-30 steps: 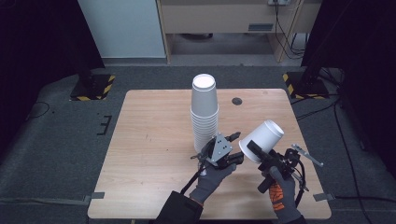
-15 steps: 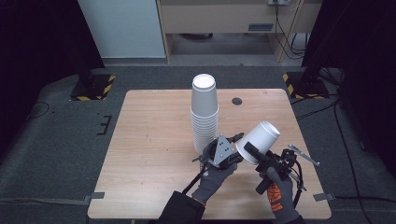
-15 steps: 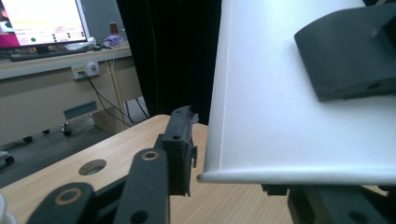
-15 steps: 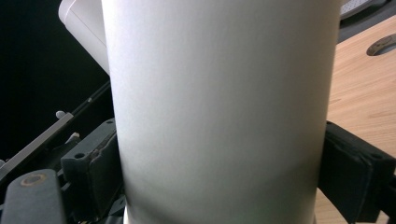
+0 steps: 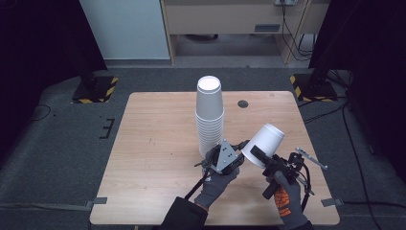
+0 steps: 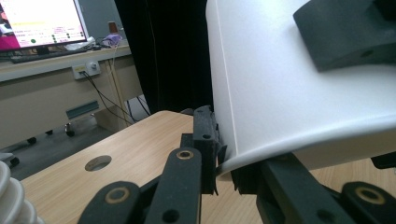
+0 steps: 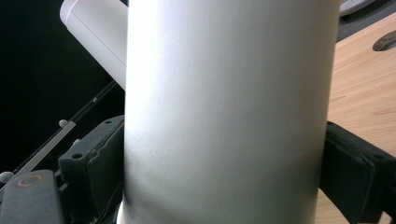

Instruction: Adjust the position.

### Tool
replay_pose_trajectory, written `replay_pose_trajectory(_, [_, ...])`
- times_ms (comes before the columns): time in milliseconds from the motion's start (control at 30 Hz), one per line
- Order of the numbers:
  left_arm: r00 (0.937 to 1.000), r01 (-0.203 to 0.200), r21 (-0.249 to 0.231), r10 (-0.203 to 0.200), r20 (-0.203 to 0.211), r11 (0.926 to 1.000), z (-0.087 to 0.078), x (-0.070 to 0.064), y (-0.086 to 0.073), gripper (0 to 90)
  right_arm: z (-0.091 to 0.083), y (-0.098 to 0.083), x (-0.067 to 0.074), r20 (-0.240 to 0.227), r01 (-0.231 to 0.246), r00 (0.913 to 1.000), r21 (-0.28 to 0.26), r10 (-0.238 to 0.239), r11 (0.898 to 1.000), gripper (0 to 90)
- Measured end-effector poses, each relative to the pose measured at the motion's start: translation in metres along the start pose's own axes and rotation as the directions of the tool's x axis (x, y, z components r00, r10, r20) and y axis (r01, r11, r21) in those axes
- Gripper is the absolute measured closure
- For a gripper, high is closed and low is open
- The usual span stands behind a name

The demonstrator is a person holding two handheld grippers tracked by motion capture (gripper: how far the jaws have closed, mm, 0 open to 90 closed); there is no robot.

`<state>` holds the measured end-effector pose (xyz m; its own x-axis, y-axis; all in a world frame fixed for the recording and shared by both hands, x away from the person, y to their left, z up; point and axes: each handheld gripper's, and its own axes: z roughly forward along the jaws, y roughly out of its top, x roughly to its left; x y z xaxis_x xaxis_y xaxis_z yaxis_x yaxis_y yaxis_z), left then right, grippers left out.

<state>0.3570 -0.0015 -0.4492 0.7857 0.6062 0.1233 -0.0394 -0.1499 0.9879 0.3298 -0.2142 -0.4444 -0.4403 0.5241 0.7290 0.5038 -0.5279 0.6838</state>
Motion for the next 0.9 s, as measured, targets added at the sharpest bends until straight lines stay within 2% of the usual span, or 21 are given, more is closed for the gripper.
replay_pose_trajectory(467, [0.9993, 0.018, 0.02, -0.018, 0.032, 0.9996, -0.008, 0.001, -0.004, 83.4, 0.001, 0.003, -0.001, 0.001, 0.017, 0.9999, 0.014, -0.017, 1.0, 8.9])
replay_pose_trajectory(667, [0.9991, 0.013, 0.022, -0.014, 0.041, 0.9997, -0.011, 0.001, -0.004, 83.9, -0.001, 0.007, -0.002, 0.005, 0.024, 0.9997, -0.01, -0.024, 1.0, 8.7])
replay_pose_trajectory(900, [0.9985, 0.018, 0.028, -0.019, 0.051, 0.9994, -0.014, 0.001, -0.005, 84.0, -0.001, 0.009, -0.004, 0.005, 0.02, 0.9998, -0.005, -0.02, 1.0, 7.3])
